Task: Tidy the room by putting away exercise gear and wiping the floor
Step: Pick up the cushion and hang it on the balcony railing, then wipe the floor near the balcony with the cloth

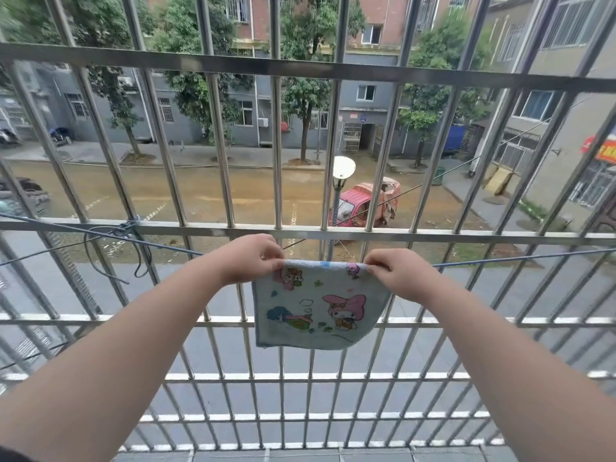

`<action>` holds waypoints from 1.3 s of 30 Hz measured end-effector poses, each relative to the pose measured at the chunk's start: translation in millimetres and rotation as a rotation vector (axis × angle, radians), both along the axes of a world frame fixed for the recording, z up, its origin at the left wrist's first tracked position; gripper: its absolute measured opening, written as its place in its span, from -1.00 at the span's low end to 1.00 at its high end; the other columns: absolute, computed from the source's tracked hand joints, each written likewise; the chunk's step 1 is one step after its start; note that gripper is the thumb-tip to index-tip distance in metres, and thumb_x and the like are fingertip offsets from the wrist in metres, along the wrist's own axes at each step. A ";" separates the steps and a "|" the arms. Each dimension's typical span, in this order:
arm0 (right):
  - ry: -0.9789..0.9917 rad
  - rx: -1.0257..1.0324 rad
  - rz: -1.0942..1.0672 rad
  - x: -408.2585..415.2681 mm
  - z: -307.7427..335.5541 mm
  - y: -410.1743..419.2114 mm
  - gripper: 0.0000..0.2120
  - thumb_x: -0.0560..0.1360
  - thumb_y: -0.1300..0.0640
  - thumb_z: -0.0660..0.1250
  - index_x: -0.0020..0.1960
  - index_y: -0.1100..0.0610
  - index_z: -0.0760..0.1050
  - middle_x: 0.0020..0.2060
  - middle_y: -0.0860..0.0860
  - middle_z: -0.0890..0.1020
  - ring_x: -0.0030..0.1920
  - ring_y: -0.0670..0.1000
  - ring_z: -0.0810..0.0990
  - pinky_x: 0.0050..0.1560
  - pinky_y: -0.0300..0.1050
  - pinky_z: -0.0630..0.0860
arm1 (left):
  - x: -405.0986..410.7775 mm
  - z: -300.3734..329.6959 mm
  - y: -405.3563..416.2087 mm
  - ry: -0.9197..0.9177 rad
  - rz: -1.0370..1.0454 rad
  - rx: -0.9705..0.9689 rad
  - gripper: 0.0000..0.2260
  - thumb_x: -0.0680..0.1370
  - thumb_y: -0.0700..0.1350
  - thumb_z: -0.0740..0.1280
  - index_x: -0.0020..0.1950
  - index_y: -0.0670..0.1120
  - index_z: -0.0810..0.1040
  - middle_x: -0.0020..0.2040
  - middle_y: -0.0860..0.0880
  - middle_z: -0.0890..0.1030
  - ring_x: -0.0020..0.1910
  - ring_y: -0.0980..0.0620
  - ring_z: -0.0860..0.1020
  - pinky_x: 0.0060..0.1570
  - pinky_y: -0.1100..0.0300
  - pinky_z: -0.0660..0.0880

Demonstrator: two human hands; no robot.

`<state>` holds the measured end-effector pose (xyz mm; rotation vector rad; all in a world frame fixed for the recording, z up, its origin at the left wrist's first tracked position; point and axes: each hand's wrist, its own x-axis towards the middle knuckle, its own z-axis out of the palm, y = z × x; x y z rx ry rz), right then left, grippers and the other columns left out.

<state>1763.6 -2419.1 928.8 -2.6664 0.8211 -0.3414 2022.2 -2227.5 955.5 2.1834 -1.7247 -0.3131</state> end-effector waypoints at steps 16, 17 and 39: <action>-0.001 -0.342 -0.126 -12.0 -7.8 41.0 -0.67 0.53 0.16 0.20 0.24 -0.07 0.53 0.21 -0.12 0.59 0.29 0.02 0.47 0.37 0.12 0.32 | -45.3 17.8 17.5 -0.160 -0.059 -0.072 -0.63 0.60 0.03 0.28 0.41 0.13 0.39 0.38 0.17 0.43 0.25 0.13 0.48 0.14 0.22 0.47; -0.004 -0.344 -0.180 -15.1 -3.9 51.7 -0.61 0.54 0.14 0.20 0.33 -0.09 0.48 0.31 -0.12 0.54 0.38 0.01 0.40 0.45 0.16 0.22 | -51.2 22.5 16.6 -0.198 -0.098 -0.107 -0.58 0.60 0.00 0.28 0.46 0.12 0.34 0.43 0.15 0.39 0.33 0.12 0.43 0.27 0.18 0.40; 0.155 -0.148 -1.498 -367.2 -67.6 471.5 -0.42 0.56 -0.09 0.12 0.57 -0.05 0.18 0.56 0.04 0.26 0.53 0.14 0.22 0.48 0.16 0.26 | -441.0 -59.7 110.6 -0.288 -1.349 -0.296 -0.37 0.61 0.22 0.10 0.59 0.17 -0.13 0.63 0.00 -0.06 0.60 -0.08 -0.11 0.50 0.03 -0.21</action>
